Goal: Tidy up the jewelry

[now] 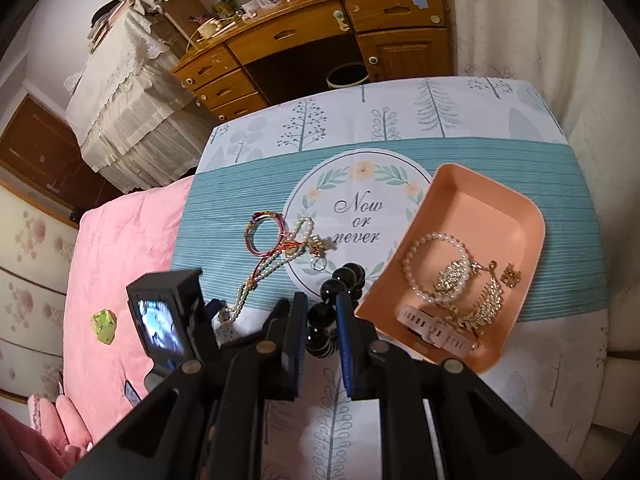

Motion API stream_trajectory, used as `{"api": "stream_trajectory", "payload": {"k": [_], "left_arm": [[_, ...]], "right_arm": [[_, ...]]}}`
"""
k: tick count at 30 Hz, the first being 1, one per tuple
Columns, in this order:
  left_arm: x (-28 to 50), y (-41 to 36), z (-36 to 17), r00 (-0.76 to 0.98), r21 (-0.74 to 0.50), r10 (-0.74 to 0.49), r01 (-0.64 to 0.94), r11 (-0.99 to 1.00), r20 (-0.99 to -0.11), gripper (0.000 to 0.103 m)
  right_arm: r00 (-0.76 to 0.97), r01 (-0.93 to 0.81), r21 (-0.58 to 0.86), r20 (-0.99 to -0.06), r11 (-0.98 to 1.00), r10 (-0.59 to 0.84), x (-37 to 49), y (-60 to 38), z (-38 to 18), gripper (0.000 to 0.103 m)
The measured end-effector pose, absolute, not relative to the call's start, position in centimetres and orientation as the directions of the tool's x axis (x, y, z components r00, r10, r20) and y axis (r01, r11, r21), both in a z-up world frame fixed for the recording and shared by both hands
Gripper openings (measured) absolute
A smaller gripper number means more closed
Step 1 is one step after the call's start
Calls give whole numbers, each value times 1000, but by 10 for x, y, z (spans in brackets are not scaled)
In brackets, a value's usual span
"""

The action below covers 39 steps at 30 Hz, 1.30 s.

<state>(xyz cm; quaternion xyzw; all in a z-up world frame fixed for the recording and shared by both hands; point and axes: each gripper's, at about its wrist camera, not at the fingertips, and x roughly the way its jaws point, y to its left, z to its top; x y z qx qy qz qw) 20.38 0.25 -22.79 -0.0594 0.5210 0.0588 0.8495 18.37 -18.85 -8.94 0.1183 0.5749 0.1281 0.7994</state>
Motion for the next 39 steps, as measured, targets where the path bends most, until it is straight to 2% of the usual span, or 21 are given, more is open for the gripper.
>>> {"api": "stream_trajectory", "payload": {"k": [7, 10, 11, 12, 13, 14, 15, 17, 23, 25, 29, 35, 39], "left_arm": [[226, -3, -231, 452, -21, 115, -284, 959, -884, 101], [231, -9, -230, 475, -20, 119, -279, 960, -872, 87], [229, -13, -228, 486, -21, 115, -265, 964, -867, 74], [227, -18, -225, 496, -18, 110, -246, 969, -862, 55], [227, -23, -223, 502, -15, 104, -226, 974, -859, 46], [224, -29, -221, 506, -13, 91, -199, 980, -858, 25], [222, -34, -221, 504, -14, 79, -178, 984, -860, 9], [215, -41, -220, 490, -12, 62, -145, 989, -870, 7], [195, -36, -216, 436, -120, -45, -146, 982, -899, 6], [187, -34, -214, 434, -147, -67, -153, 977, -898, 1], [171, -27, -214, 404, -211, -125, -176, 961, -906, 0], [152, -23, -212, 381, -224, -136, -198, 954, -915, 0], [146, -20, -206, 356, -169, -89, -201, 965, -930, 2]], "right_arm": [[335, -60, 321, -885, 945, 322, 183, -212, -82, 14], [340, -66, 322, -882, 944, 325, 185, -225, -79, 14], [339, -67, 322, -883, 944, 325, 185, -228, -78, 14], [337, -70, 321, -884, 945, 325, 186, -234, -77, 14], [336, -74, 318, -884, 945, 324, 187, -238, -76, 14], [336, -78, 316, -885, 946, 323, 188, -241, -75, 14], [336, -80, 314, -885, 946, 322, 188, -243, -75, 14], [335, -85, 318, -884, 944, 327, 189, -249, -72, 14], [336, -116, 324, -877, 939, 344, 190, -256, -68, 14], [334, -123, 331, -874, 936, 353, 189, -257, -67, 14], [329, -133, 346, -868, 929, 371, 185, -257, -67, 14], [333, -145, 356, -861, 923, 384, 180, -260, -65, 14], [336, -152, 360, -857, 920, 391, 174, -261, -64, 14]]}}
